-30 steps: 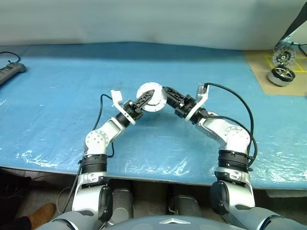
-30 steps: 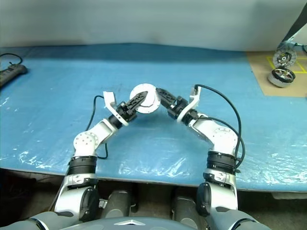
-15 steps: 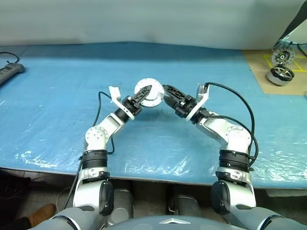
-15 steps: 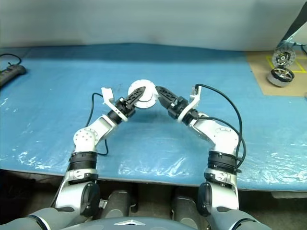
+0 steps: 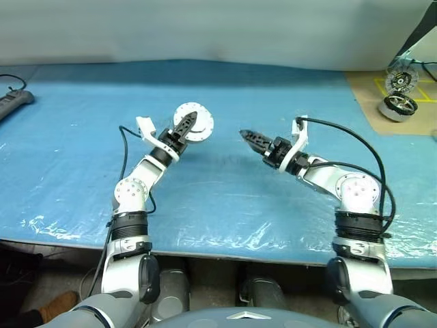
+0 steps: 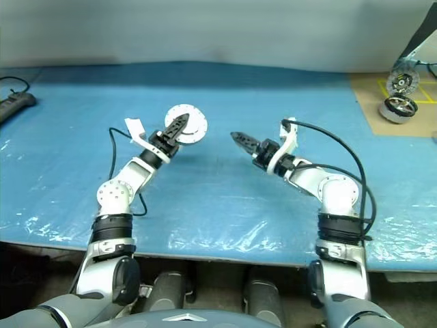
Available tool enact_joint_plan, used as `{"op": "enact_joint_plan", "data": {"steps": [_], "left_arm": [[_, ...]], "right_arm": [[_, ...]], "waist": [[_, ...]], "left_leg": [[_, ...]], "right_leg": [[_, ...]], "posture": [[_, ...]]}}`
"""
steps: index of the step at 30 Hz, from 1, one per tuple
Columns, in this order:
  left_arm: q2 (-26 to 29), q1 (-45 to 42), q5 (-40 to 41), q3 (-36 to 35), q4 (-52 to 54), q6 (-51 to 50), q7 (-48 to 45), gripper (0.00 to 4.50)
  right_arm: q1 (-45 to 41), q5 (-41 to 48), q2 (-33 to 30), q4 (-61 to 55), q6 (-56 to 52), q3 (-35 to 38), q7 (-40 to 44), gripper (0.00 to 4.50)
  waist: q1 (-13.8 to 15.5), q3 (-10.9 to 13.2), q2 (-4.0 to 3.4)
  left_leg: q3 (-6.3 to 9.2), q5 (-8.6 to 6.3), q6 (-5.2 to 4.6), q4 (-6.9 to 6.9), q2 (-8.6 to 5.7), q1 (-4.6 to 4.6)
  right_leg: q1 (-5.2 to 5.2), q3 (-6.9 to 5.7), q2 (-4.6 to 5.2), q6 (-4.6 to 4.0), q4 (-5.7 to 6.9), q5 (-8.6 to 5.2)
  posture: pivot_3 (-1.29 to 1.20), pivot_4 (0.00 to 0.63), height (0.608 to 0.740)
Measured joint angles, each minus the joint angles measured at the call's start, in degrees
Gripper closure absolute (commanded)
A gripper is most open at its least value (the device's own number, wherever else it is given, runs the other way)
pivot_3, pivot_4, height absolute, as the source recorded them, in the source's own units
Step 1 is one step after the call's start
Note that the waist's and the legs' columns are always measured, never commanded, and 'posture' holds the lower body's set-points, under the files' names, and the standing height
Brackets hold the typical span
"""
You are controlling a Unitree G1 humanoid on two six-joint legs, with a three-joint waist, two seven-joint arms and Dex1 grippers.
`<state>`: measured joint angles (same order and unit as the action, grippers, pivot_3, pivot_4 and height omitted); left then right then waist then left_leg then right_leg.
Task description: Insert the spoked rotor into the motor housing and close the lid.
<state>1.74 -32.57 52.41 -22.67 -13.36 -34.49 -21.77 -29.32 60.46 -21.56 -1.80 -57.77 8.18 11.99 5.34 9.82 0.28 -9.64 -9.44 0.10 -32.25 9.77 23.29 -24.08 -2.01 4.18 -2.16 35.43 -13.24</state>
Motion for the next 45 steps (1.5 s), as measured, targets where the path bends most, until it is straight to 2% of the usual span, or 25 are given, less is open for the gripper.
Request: {"op": "enact_joint_plan", "data": {"steps": [4, 10, 20, 21, 22, 25, 35, 39, 41, 45], "left_arm": [[1.03, 0.08, -3.21, -0.12, -1.17, 4.21, 0.09, 2.06], [3.1, -1.68, -11.33, 0.02, -10.16, 13.16, 1.44, 2.06], [5.67, -4.2, -16.26, 0.03, -19.65, 18.66, 0.68, 2.06], [5.83, -4.25, -16.73, 0.04, -20.12, 18.9, 0.7, 1.34], [5.87, -4.29, -16.97, 0.0, -20.24, 19.1, 0.73, 1.14], [6.46, -5.55, -17.34, -0.64, -20.77, 19.48, 1.34, 0.07], [7.56, -4.33, -19.78, -2.21, -20.03, 21.84, 5.84, 0.01], [11.08, -1.92, -22.33, -1.31, -14.77, 24.68, 5.16, 0.01], [12.83, 1.13, -24.63, 1.43, -10.54, 25.17, 3.58, 0.01], [13.0, 8.46, -27.41, 7.9, -1.23, 25.03, -0.66, 0.01]], "right_arm": [[1.05, -5.86, -0.78, -2.46, 2.42, -3.52, 3.73, 0.91], [0.81, -10.75, -1.01, -0.42, 4.49, -1.54, 4.48, 0.91], [0.89, -15.84, 0.15, -0.51, 3.85, -3.2, 5.45, 0.91], [0.96, -15.93, 0.39, -0.58, 3.55, -3.18, 5.45, 0.86], [1.11, -16.0, 0.6, -0.63, 3.44, -3.17, 5.44, 0.86], [1.52, -16.09, 1.57, -0.63, 3.17, -2.87, 5.21, 0.86], [3.48, -16.58, 2.86, -0.18, 1.55, -1.35, 4.98, 0.86], [4.27, -16.34, 2.76, -2.18, 1.22, -1.17, 7.02, 0.86], [5.76, -18.33, 1.66, -4.33, 2.88, -2.99, 8.02, 0.86], [8.93, -24.6, 1.48, -4.94, 9.06, -5.49, 7.76, 0.86]], "waist": [[0.21, 0.01, 0.02], [0.23, 0.11, 0.18], [0.15, 0.11, 0.19], [0.16, 0.11, 0.19], [0.18, 0.11, 0.19], [0.19, 0.11, 0.19], [0.1, 0.11, 0.19], [0.04, 0.11, 0.18], [0.16, 0.1, 0.18], [0.37, 0.11, 0.18]], "left_leg": [[0.09, 0.0, -0.01, -0.04, -0.1, 0.12], [0.18, -0.01, -0.02, -0.39, -0.1, 0.27], [0.17, 0.0, -0.07, -0.47, -0.04, 0.26], [0.17, 0.0, -0.08, -0.47, -0.04, 0.26], [0.17, 0.0, -0.09, -0.47, -0.04, 0.26], [0.16, 0.02, -0.15, -0.49, -0.02, 0.24], [0.14, 0.08, -0.26, -0.52, 0.01, 0.17], [0.11, 0.08, -0.25, -0.48, 0.04, 0.09], [0.11, 0.07, -0.25, -0.46, 0.03, 0.06], [0.06, 0.06, -0.26, -0.47, 0.02, 0.03]], "right_leg": [[0.0, 0.0, 0.02, 0.19, -0.1, 0.11], [0.04, 0.0, 0.04, 0.27, -0.14, 0.32], [0.04, 0.01, 0.04, 0.15, -0.07, 0.36], [0.04, 0.01, 0.04, 0.14, -0.07, 0.36], [0.04, 0.0, 0.04, 0.13, -0.07, 0.36], [0.04, 0.01, 0.04, 0.04, -0.04, 0.36], [0.1, 0.0, 0.07, -0.22, -0.01, 0.3], [0.1, 0.0, 0.06, -0.23, -0.01, 0.3], [0.17, 0.01, 0.07, -0.22, -0.08, 0.3], [0.3, 0.01, 0.13, -0.22, -0.16, 0.3]], "posture": [[0.0, 0.15, 0.74], [0.0, 0.15, 0.74], [0.0, 0.15, 0.74], [0.0, 0.15, 0.74], [0.0, 0.15, 0.74], [0.0, 0.15, 0.74], [0.0, 0.15, 0.74], [0.0, 0.15, 0.74], [0.0, 0.15, 0.74], [0.0, 0.15, 0.74]]}}
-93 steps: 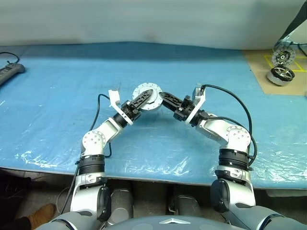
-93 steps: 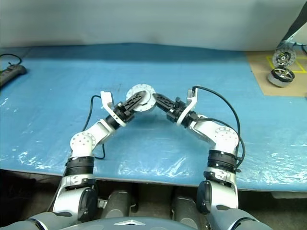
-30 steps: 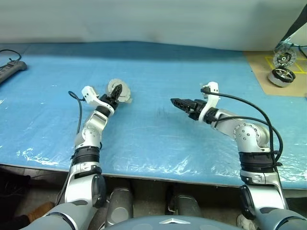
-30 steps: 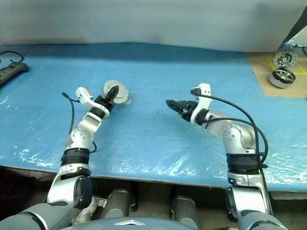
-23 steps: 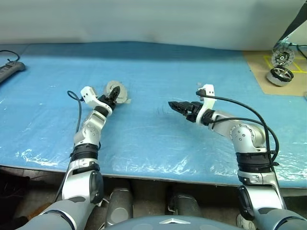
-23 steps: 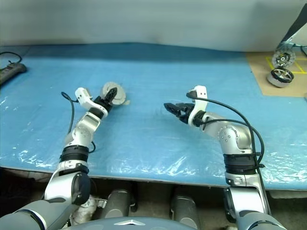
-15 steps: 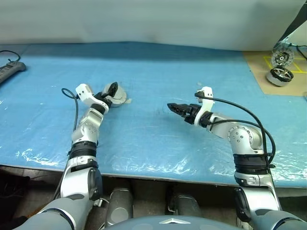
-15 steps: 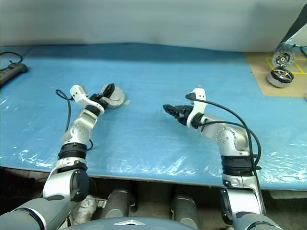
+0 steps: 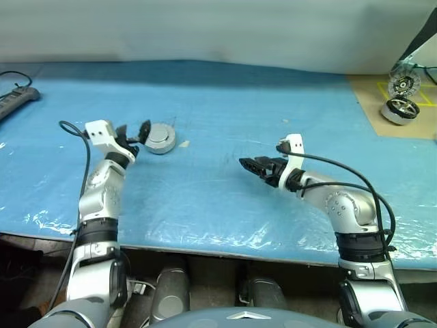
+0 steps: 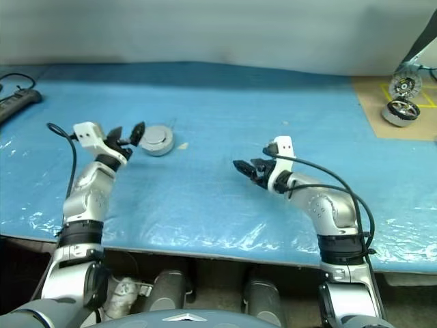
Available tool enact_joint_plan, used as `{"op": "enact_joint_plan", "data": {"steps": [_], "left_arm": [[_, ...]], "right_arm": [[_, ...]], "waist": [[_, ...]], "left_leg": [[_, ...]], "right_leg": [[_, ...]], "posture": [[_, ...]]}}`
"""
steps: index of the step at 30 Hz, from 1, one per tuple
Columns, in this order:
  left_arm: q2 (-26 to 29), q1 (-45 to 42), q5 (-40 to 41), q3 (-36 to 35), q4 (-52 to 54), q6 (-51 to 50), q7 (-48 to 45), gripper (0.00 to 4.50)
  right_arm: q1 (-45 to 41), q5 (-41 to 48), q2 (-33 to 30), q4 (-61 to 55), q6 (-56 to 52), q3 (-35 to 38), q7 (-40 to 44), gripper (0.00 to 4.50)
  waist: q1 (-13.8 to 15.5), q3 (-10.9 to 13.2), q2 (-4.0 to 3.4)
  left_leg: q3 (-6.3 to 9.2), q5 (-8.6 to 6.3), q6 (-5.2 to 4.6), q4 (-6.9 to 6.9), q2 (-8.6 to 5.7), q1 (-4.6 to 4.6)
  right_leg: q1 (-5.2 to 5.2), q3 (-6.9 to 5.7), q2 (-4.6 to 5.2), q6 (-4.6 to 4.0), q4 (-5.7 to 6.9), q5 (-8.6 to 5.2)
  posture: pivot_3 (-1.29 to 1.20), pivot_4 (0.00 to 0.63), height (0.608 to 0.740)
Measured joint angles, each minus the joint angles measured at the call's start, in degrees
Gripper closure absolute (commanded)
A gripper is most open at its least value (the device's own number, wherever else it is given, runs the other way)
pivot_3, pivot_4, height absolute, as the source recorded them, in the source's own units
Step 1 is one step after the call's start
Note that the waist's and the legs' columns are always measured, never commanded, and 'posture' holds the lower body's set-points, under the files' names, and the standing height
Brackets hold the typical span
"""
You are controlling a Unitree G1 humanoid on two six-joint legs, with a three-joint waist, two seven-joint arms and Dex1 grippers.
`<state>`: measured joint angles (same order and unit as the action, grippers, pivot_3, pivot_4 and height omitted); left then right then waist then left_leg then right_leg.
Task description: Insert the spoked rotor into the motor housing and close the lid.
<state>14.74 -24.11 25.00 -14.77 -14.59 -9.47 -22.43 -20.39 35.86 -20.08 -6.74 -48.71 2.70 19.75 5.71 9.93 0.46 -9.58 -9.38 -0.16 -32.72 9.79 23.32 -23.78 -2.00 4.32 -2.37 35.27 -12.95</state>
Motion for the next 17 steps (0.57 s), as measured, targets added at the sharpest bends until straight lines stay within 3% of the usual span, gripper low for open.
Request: {"op": "enact_joint_plan", "data": {"steps": [4, 9, 13, 17], "left_arm": [[0.11, 5.34, -3.99, 7.36, 11.34, 0.22, -2.23, 0.01], [-0.64, 10.4, -10.2, 11.56, 20.19, 0.35, 2.05, 0.01], [-3.5, 14.61, -13.15, 11.83, 20.7, -0.23, 7.54, 0.01], [-1.25, 19.41, -16.96, 13.38, 22.77, 1.04, 7.26, 0.01]], "right_arm": [[1.67, -12.46, -2.5, -0.85, 12.08, -1.76, -4.12, 0.86], [9.24, -29.61, -4.12, -2.88, 24.74, -1.91, -15.92, 0.86], [17.68, -35.31, -1.16, -7.28, 26.99, -1.21, -21.32, 0.86], [22.81, -37.21, 2.48, -13.97, 24.66, 0.31, -24.23, 0.86]], "waist": [[-0.18, 0.0, 0.0], [-0.42, -0.02, -0.02], [-1.03, -0.02, -0.04], [-1.85, -0.03, -0.04]], "left_leg": [[-0.11, 0.0, 0.0, 0.02, 0.04, -0.16], [-0.27, 0.0, 0.0, 0.34, 0.04, -0.29], [-0.29, -0.01, 0.0, 0.52, 0.02, -0.18], [-0.28, -0.08, -0.12, 0.56, 0.02, -0.24]], "right_leg": [[0.03, 0.05, 0.0, -0.01, 0.02, 0.01], [0.03, 0.21, -0.07, 0.03, -0.23, 0.0], [-0.11, 0.24, -0.12, 0.26, -0.45, 0.13], [-0.11, 0.25, -0.14, 0.35, -0.46, 0.09]], "posture": [[0.0, 0.15, 0.74], [0.0, 0.15, 0.74], [0.0, 0.15, 0.74], [0.0, 0.15, 0.74]]}}
